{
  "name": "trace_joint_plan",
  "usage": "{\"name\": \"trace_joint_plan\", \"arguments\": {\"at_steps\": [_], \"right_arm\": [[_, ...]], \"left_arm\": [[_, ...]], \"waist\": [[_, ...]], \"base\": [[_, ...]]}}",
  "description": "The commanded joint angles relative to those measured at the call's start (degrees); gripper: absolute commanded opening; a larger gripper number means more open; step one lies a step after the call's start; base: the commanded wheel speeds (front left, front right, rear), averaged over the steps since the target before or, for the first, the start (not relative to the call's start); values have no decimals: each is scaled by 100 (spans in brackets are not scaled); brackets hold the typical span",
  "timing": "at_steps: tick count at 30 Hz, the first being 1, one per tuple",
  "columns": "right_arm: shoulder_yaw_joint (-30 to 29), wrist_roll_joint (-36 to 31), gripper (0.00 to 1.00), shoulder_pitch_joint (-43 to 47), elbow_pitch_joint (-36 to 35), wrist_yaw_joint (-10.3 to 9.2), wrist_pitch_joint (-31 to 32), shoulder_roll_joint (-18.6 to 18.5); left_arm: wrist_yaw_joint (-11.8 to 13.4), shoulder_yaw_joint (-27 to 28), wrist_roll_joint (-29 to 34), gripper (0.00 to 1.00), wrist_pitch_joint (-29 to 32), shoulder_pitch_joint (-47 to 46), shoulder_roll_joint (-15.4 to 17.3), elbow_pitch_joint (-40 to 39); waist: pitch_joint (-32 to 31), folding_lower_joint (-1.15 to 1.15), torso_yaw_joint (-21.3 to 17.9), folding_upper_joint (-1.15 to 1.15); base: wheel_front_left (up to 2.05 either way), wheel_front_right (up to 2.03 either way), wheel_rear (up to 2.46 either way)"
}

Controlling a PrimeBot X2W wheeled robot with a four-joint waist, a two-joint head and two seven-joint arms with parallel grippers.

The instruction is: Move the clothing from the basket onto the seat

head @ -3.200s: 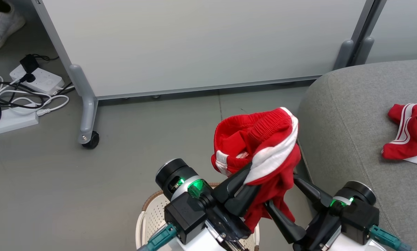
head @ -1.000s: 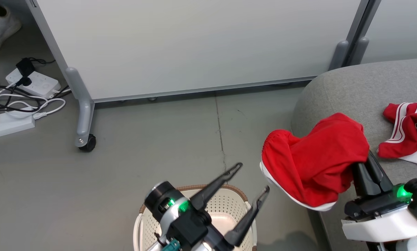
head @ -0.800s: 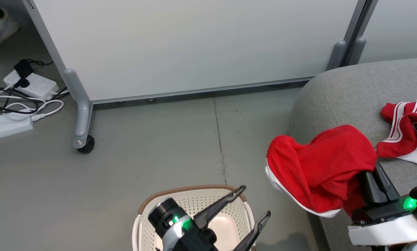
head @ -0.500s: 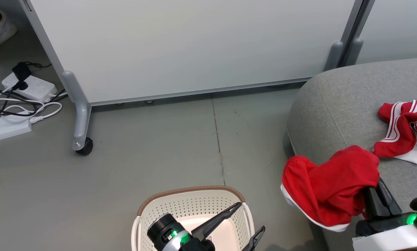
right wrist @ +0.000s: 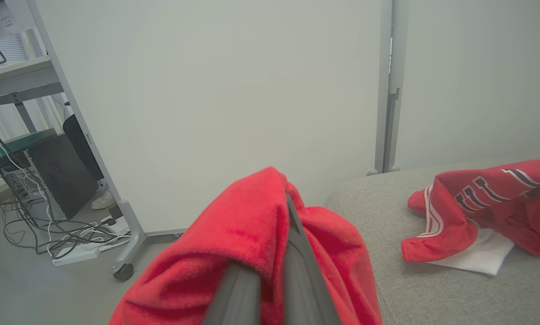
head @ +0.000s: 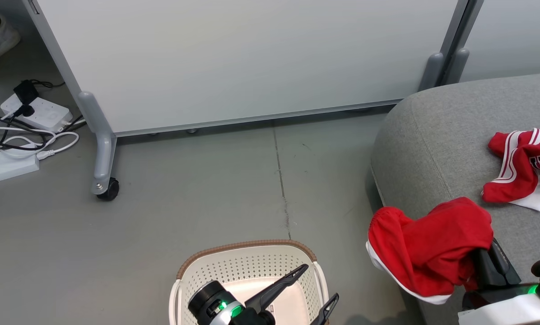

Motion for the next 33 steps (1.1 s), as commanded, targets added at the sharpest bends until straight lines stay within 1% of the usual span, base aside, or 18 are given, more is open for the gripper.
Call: {"name": "trace_joint_plan", "arguments": {"at_steps": [1, 13, 17, 24, 33], "right_arm": [[2, 43, 0, -68, 0, 2, -32, -13], [27, -8, 0, -104, -117, 2, -32, -76], [23, -9, 0, -93, -148, 2, -31, -122], [-32, -57, 0, -135, -242, 2, -32, -77], [9, -26, 0, -221, -289, 2, -32, -11]], "left_arm": [[-4, 41, -19, 100, -9, -9, 9, 14], [-4, 54, -18, 100, -9, -33, -40, 38], [-4, 88, -9, 100, -9, -37, -48, 32], [-4, 195, 29, 100, -9, -99, -61, -21], [-4, 182, 65, 100, -8, -212, -22, -28]], "waist": [[8, 0, -12, 0], [41, 0, -24, 0], [61, 0, -91, 0], [162, 0, -465, 0], [364, 0, -1250, 0]], "base": [[0, 0, 0], [0, 0, 0], [0, 0, 0], [0, 0, 0], [0, 0, 0]]}}
